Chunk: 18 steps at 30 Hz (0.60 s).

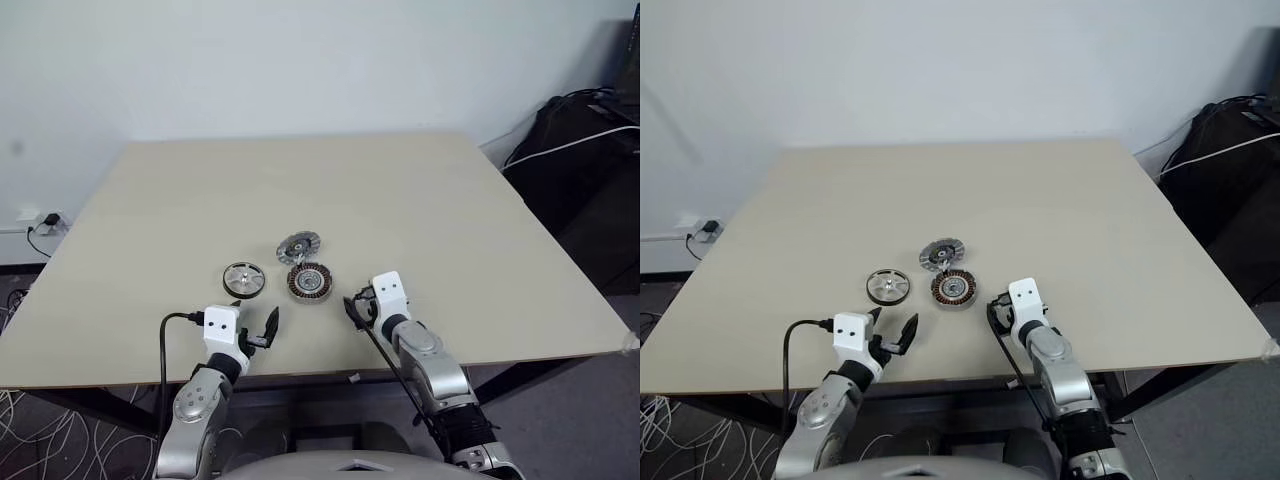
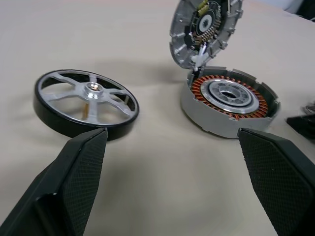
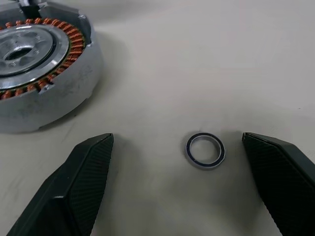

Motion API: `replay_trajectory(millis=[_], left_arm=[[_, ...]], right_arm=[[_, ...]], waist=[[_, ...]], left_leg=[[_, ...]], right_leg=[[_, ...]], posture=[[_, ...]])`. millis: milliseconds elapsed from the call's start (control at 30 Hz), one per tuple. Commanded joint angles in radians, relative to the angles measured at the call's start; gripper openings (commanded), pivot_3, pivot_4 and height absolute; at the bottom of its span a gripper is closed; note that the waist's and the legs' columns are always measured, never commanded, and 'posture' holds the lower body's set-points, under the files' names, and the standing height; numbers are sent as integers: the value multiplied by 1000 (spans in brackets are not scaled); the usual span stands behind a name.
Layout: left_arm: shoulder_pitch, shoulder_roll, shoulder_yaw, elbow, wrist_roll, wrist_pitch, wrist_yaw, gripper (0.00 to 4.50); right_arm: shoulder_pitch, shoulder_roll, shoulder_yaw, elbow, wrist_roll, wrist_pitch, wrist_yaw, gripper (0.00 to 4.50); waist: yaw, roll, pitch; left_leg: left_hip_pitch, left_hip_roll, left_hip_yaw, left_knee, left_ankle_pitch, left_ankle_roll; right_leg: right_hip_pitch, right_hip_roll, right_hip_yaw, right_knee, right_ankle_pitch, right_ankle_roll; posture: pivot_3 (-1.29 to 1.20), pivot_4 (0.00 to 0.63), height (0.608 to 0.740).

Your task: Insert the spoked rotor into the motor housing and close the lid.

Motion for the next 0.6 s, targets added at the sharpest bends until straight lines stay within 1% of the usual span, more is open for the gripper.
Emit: replay_trajectory(millis=[33, 100, 200, 400, 533, 600], left_arm=[[-12, -4, -5, -12, -10, -22, -11, 4464], [-13, -3, -5, -10, -13, -24, -15, 4464], [-14, -3, -5, -8, -14, -28, -17, 4500], [-15, -2, 5, 0, -15, -37, -22, 4500], [-19, 0, 11, 7, -14, -44, -24, 4500], [-21, 0, 12, 11, -14, -47, -25, 4500]], right_arm=[[-34, -1, -28, 38, 3, -25, -8, 4500], [-40, -3, -31, 57, 1, -34, -9, 4500], [-43, -4, -39, 72, 1, -42, -15, 3873], [-29, -5, -46, 61, 3, -45, -16, 1987], [-1, -6, -53, 16, 12, -36, -19, 721], [15, -9, -48, -17, 14, -25, -12, 689]], waist=[[0, 0, 0], [-1, 0, -1], [-1, 0, -1], [0, 2, -2], [2, 3, -3], [3, 3, -3]], left_leg=[[0, 0, 0, 0, 0, 0], [0, 0, 0, 0, 0, 0], [1, 0, 0, 1, 0, 0], [1, 0, 0, 1, 0, 0], [1, 0, 0, 1, 0, 0], [1, 0, 0, 1, 0, 0]], right_leg=[[0, 0, 0, 0, 0, 0], [0, 0, 0, 0, 0, 0], [1, 0, 0, 0, 0, 0], [1, 0, 0, 0, 1, 0], [1, 0, 0, 0, 1, 0], [1, 0, 0, 0, 1, 0]], posture=[[0, 0, 740], [0, 0, 740], [0, 0, 740], [0, 0, 740], [0, 0, 740], [0, 0, 740]])
